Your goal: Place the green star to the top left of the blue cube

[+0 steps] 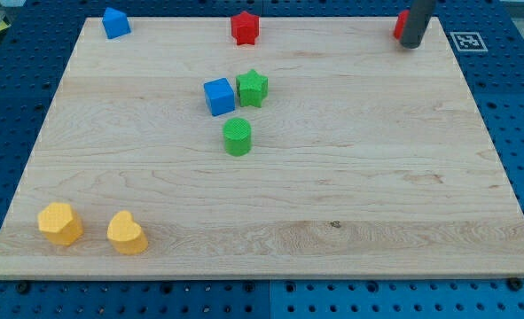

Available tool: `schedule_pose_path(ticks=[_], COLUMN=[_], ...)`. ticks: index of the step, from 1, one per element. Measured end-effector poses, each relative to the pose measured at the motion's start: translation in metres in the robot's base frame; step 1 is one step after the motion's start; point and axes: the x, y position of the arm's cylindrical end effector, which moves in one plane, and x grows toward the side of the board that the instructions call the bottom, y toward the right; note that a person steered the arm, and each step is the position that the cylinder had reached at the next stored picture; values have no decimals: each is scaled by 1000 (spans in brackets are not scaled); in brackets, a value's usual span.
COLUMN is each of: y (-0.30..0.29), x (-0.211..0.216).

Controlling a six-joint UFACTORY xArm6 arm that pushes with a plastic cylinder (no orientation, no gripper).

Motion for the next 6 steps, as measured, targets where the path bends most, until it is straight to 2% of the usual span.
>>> schedule_pose_path(ticks=[2,5,6], y=[-58,-80,-134], x=[75,86,92])
